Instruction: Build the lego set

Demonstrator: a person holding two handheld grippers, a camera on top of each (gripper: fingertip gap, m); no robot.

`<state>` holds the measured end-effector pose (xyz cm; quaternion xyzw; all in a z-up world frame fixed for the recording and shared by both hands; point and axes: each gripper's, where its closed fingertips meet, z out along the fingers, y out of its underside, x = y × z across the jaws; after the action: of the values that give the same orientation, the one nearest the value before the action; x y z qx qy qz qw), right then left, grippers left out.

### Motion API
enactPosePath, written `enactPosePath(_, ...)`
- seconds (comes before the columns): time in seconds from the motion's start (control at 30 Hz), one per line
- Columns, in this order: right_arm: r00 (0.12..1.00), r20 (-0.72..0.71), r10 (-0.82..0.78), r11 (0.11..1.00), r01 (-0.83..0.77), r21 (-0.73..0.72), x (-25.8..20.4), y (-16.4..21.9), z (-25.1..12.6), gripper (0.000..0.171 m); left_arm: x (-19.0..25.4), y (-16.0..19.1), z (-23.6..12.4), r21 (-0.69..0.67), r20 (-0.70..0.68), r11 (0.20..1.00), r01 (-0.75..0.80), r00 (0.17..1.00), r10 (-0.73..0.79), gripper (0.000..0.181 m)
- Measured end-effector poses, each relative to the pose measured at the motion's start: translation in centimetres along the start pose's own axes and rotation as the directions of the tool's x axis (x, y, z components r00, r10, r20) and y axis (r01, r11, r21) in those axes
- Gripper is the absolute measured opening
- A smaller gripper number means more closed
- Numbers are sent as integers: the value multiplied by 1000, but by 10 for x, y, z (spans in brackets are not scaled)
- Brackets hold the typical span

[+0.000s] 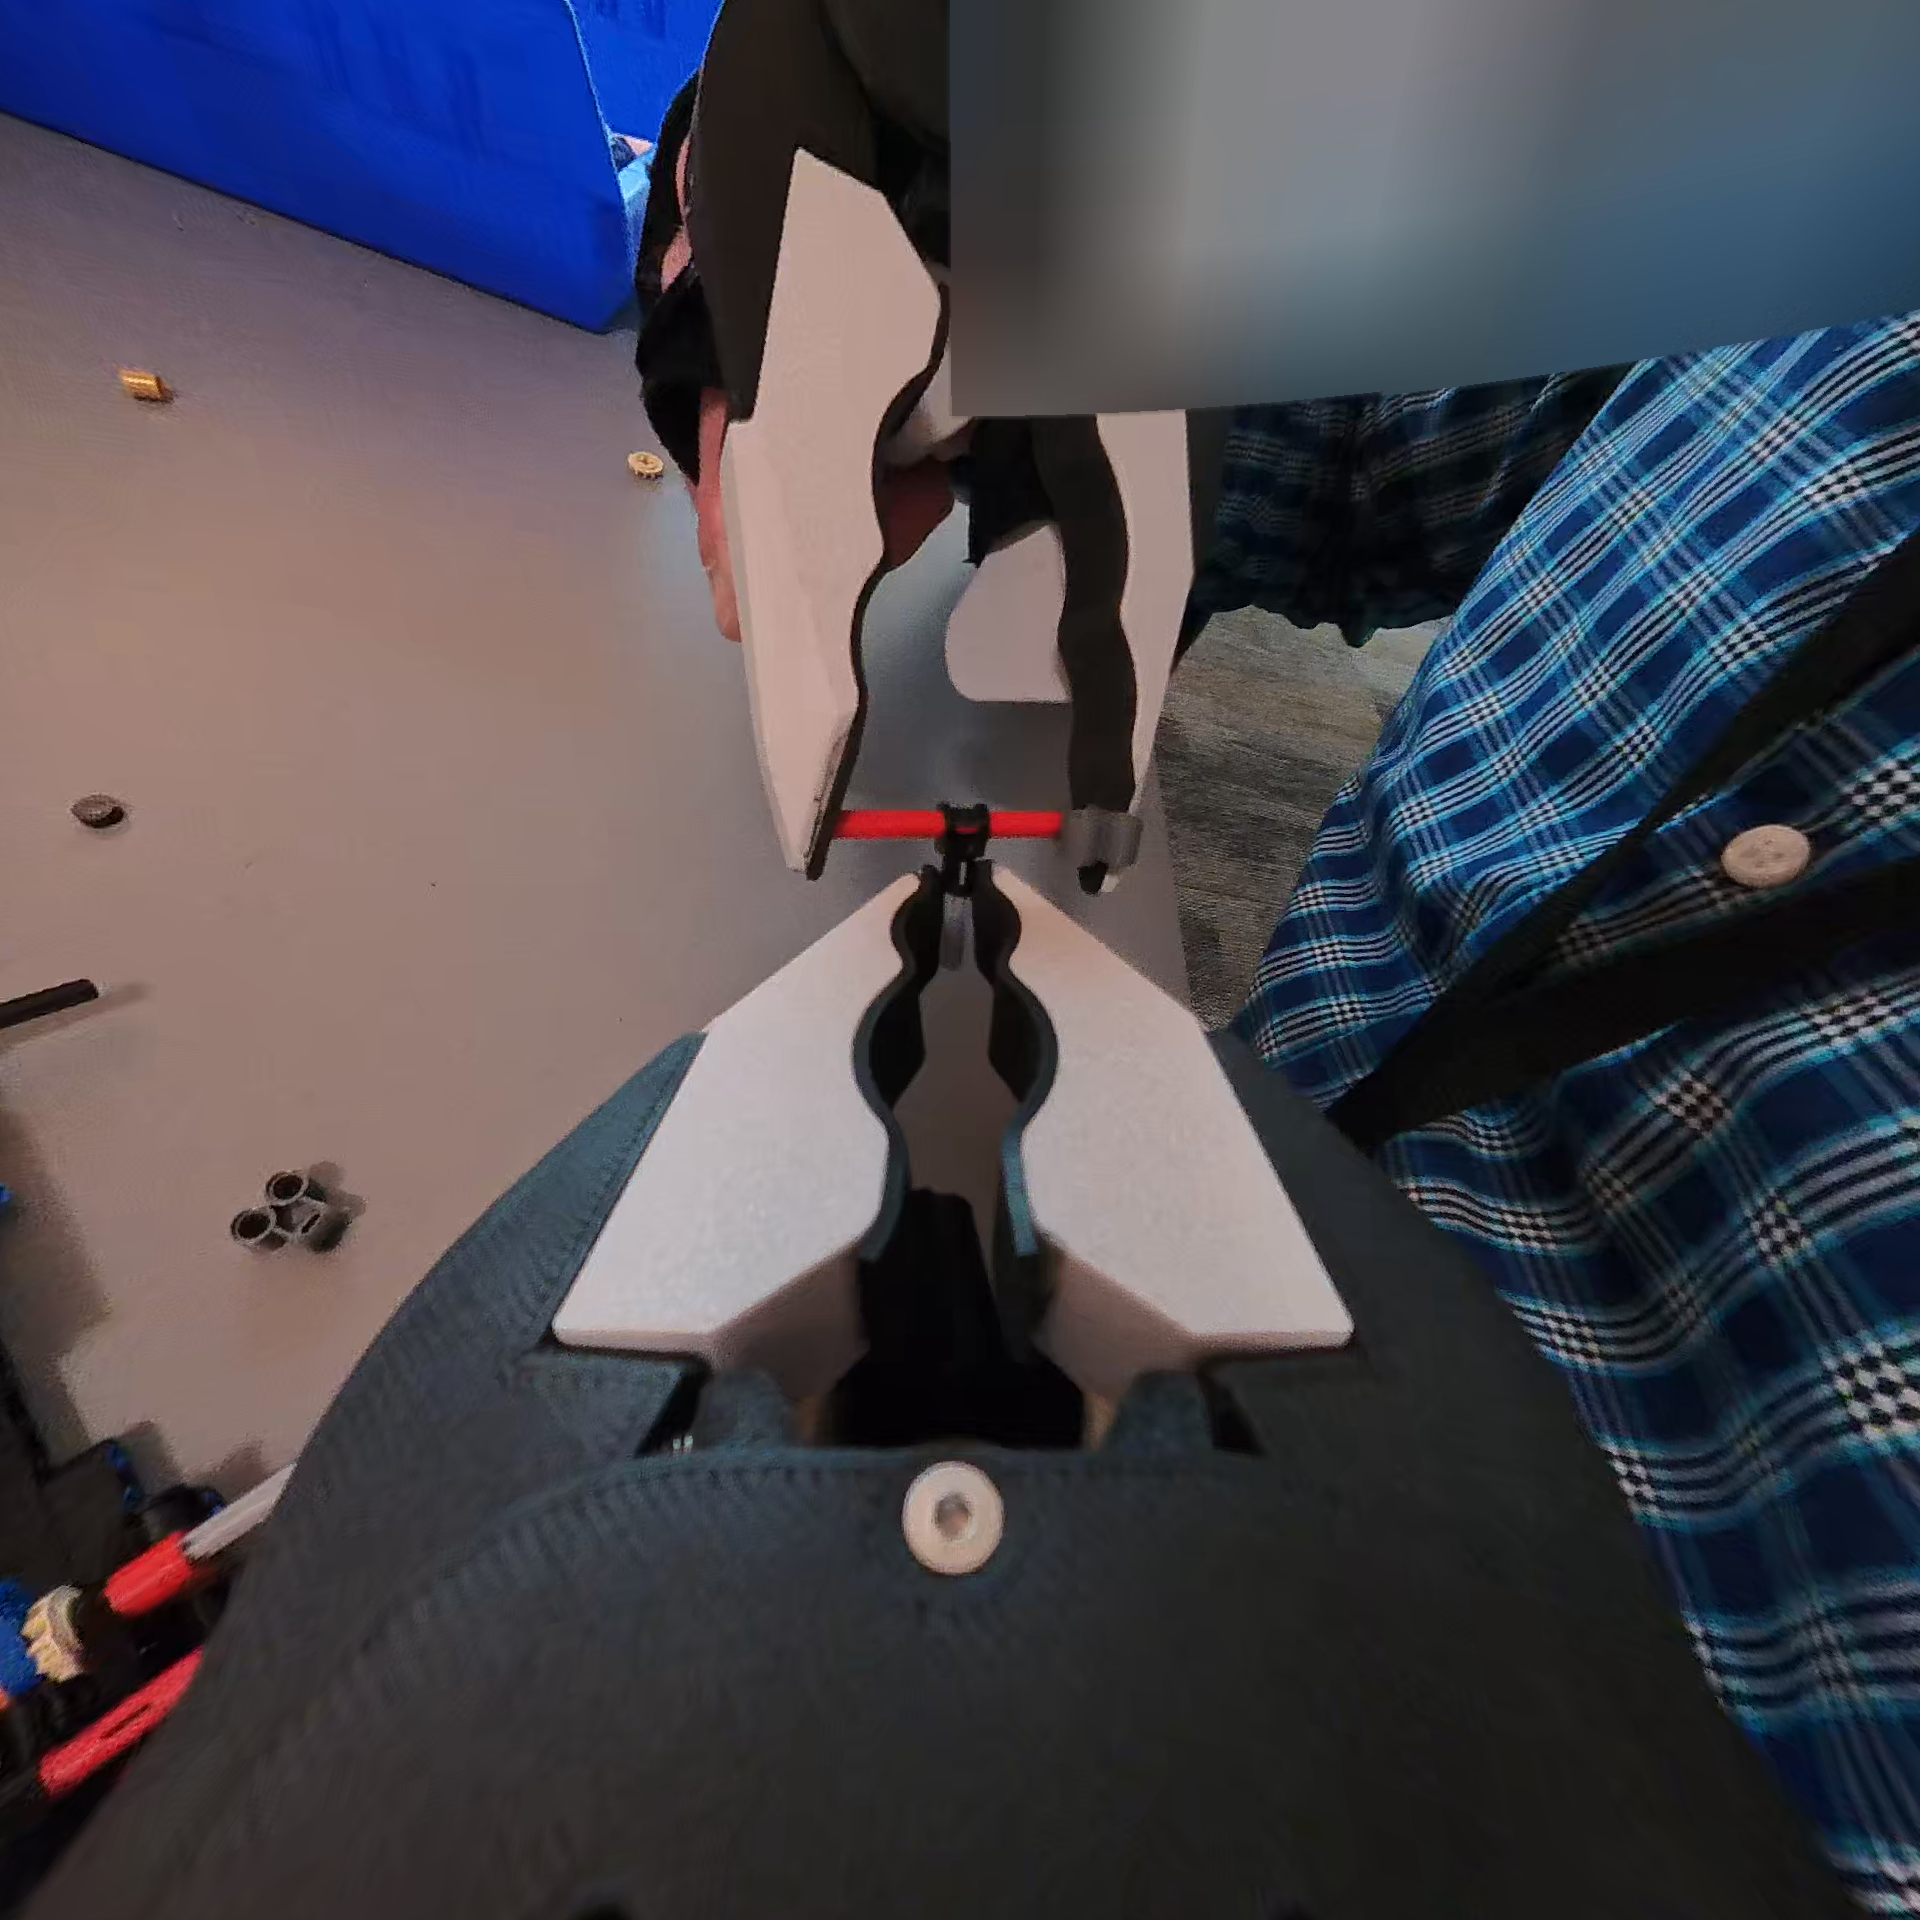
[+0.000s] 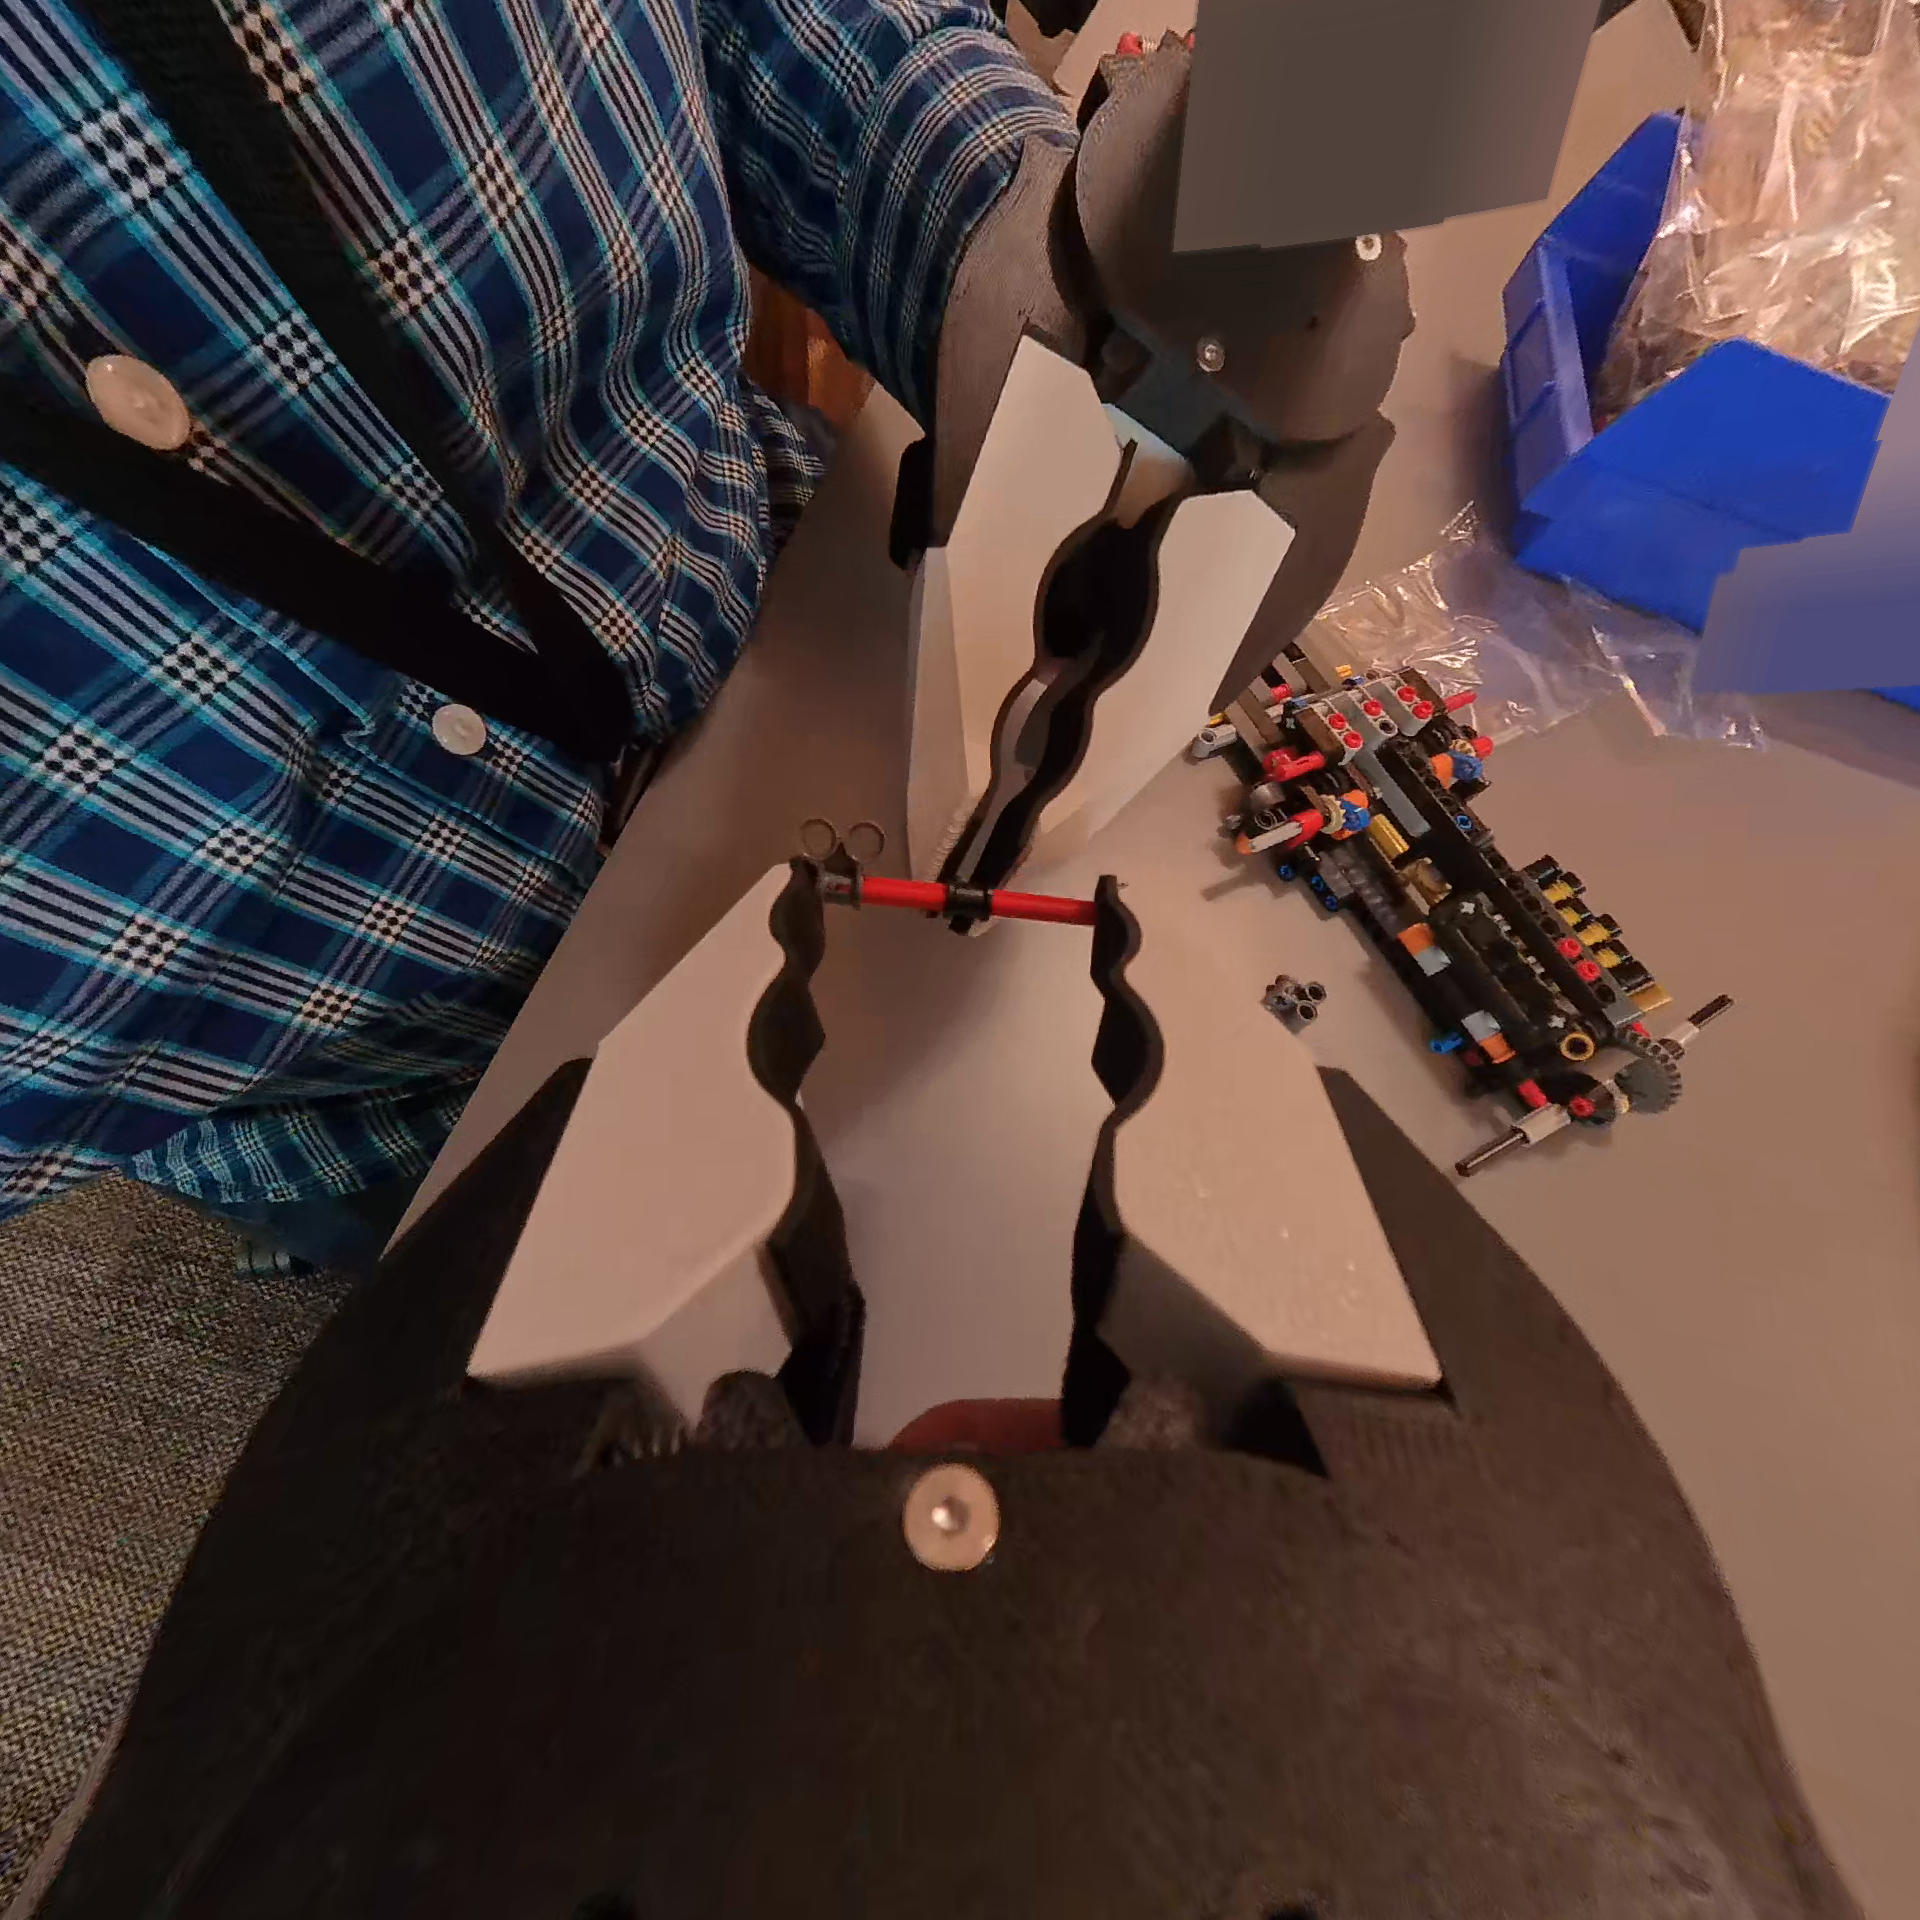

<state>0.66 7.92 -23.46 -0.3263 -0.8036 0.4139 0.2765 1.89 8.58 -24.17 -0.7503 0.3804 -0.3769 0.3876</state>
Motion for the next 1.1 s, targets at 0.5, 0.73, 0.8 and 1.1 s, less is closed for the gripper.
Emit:
enactPosePath(0.5,996,-13,92,994,-91,64,5,6,0,47,-5,4,5,16,11,999,31,999,-31,5)
enactPosePath(0.73,998,39,43,999,-43,16,-3,12,0,44,0,11,7,-24,-9,1000,-7,1000,7,5)
enactPosePath(0.8,999,44,29,999,-28,-23,-1,15,1,49,-1,12,8,-39,2,999,-25,1000,25,5)
enactPosePath(1.1,999,37,24,999,-23,-45,-4,12,4,44,-1,17,9,-84,17,995,-50,999,52,5)
